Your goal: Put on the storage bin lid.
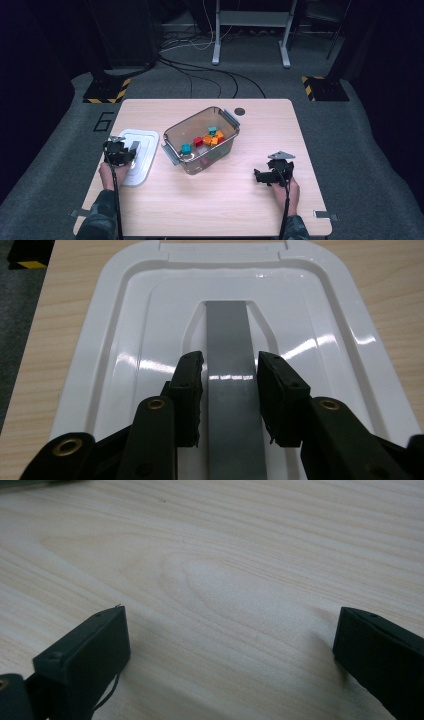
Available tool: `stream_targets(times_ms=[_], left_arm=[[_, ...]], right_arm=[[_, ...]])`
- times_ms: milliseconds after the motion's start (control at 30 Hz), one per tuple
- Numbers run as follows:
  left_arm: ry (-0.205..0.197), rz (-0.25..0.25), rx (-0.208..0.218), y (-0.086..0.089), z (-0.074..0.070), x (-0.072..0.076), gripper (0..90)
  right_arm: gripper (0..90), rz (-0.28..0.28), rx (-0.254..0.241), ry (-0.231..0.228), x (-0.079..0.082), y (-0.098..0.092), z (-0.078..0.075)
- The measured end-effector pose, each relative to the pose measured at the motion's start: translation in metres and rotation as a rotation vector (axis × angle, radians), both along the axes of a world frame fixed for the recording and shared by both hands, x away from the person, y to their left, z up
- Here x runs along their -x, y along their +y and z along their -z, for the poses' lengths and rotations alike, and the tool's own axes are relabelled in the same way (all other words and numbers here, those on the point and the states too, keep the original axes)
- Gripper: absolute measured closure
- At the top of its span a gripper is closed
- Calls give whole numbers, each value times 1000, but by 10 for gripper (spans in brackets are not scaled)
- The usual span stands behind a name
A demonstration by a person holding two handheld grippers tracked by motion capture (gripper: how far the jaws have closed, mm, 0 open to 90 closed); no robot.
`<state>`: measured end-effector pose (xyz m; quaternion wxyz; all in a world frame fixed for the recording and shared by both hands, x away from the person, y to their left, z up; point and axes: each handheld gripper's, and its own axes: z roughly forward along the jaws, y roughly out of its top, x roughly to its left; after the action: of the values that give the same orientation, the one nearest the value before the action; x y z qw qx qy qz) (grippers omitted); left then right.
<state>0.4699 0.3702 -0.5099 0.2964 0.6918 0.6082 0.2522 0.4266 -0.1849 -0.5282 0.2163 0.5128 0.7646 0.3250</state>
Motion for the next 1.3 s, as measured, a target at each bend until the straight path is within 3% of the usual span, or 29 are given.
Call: stream_targets(times_ms=[167,267,333,567,867,1300], left_arm=[[2,5,-10,-2,0,0,660],[-18,8,-8,-1,1,3,662],[-25,4,18,1,2,3,665],[-40,0,35,2,0,6,665],[-101,21,33,4,-23,16,665],[-155,30,24,4,-46,24,665]], right_arm=[[6,0,0,0,0,0,0],[7,-1,0,0,0,0,0],[7,0,0,0,0,0,0],[8,-2,0,0,0,0,0],[8,-1,0,0,0,0,0],[8,-2,-1,0,0,0,0]])
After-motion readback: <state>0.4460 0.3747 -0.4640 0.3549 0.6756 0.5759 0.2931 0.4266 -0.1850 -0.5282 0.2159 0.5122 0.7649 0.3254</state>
